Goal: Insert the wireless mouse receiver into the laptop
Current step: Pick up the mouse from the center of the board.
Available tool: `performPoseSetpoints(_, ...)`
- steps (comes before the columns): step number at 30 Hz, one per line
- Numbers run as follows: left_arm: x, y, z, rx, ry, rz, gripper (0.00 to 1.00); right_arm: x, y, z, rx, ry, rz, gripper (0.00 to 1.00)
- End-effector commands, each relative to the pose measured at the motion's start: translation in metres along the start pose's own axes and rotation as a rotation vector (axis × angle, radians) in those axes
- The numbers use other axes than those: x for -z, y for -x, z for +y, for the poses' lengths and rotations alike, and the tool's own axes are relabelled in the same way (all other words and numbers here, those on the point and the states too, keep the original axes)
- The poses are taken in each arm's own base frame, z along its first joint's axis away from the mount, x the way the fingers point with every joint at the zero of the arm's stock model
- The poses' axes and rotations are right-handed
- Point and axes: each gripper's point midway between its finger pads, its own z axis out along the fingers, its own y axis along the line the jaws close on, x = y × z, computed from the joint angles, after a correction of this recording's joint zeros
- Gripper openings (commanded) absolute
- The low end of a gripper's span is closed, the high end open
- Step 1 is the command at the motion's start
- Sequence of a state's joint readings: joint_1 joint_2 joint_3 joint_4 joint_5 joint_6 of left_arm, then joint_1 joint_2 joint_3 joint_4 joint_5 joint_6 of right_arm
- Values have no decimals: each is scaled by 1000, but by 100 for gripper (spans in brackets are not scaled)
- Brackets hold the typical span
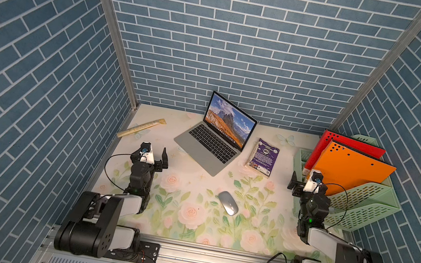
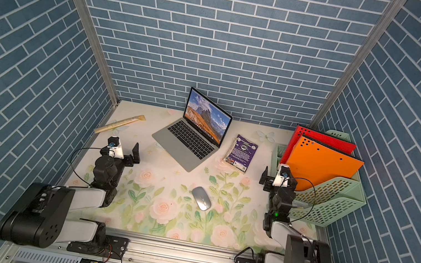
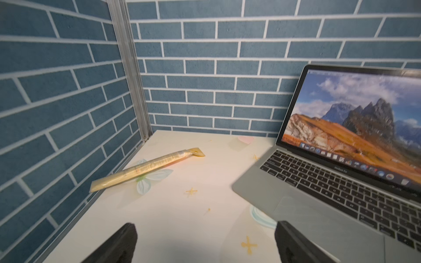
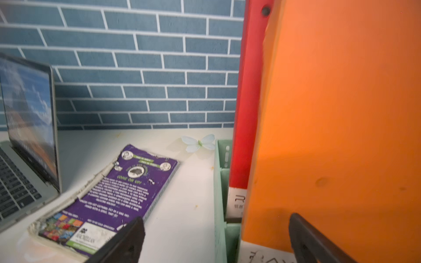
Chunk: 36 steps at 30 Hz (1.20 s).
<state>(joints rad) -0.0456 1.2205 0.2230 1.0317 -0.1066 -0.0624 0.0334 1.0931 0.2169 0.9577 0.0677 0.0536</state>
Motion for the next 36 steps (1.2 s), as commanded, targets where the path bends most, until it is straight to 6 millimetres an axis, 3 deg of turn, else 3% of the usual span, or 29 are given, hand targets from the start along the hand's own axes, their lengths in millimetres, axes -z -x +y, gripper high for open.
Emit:
performPoseSetpoints(1, 10, 11, -10, 106, -28, 67, 100, 18, 19, 14, -117, 61, 60, 99)
performPoseSetpoints(4, 30, 19, -34, 209, -128, 84, 100, 37, 26, 71, -118, 274, 157, 99)
performPoseSetpoints(6, 40, 21, -48, 260, -179, 107, 100, 49, 14, 114, -94, 397, 295, 98)
performPoseSetpoints(10, 59, 17, -80, 298, -288, 186, 100, 82, -45, 193, 37, 574, 651, 98)
performPoseSetpoints(14, 73, -2, -101, 320, -364, 289, 100, 123, -93, 243, 240, 679, 837, 99)
performPoseSetpoints(17, 81, -18, -107, 333, -375, 370, 100, 134, -119, 265, 338, 732, 904, 99)
performPoseSetpoints(21, 88, -27, -111, 360, -398, 413, 100, 133, -148, 284, 426, 761, 974, 99)
performPoseSetpoints(25, 93, -29, -114, 397, -419, 428, 100, 128, -163, 298, 464, 783, 999, 99)
performPoseSetpoints(27, 95, -31, -117, 427, -430, 441, 100, 124, -169, 301, 485, 780, 998, 92)
performPoseSetpoints(29, 97, -31, -121, 489, -444, 460, 100, 121, -171, 305, 496, 786, 993, 81)
performPoseSetpoints(32, 98, -29, -125, 643, -435, 501, 100, 115, -166, 312, 498, 794, 961, 56)
performPoseSetpoints(35, 100, -19, -134, 838, -464, 518, 100, 104, -143, 323, 464, 799, 875, 50)
performPoseSetpoints(36, 100, -12, -136, 920, -476, 513, 100, 98, -126, 328, 434, 796, 817, 48)
